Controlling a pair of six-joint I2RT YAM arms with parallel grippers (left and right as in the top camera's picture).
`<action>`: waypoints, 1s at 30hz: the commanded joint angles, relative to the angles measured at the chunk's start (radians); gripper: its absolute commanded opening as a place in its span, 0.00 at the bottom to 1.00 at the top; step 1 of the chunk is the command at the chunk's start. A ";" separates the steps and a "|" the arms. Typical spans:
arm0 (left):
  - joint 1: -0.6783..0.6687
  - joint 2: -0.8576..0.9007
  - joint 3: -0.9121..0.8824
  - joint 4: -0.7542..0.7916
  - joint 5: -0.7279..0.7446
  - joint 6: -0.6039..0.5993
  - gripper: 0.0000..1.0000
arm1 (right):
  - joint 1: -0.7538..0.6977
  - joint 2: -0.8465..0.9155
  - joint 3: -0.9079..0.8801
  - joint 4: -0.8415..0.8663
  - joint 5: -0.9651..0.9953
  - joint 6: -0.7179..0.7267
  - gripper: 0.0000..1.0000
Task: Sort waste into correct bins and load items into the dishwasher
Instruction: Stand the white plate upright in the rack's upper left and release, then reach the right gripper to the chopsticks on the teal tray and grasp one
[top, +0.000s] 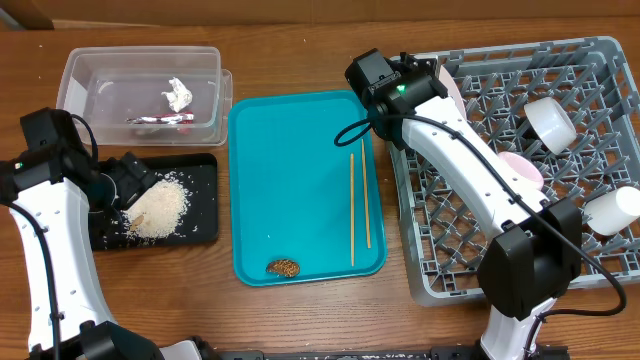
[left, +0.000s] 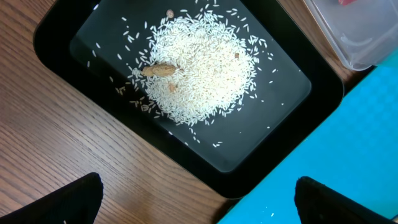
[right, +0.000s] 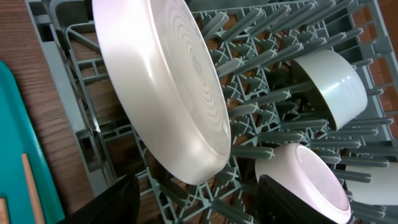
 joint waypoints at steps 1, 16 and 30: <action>-0.003 0.008 -0.005 0.001 0.004 -0.017 1.00 | -0.005 -0.011 0.005 0.000 -0.001 0.008 0.62; -0.003 0.007 -0.005 0.005 0.004 -0.017 1.00 | 0.053 -0.103 0.009 0.062 -0.583 -0.094 0.69; -0.003 0.008 -0.005 0.005 0.004 -0.017 1.00 | 0.104 -0.095 -0.090 0.084 -0.813 -0.184 0.89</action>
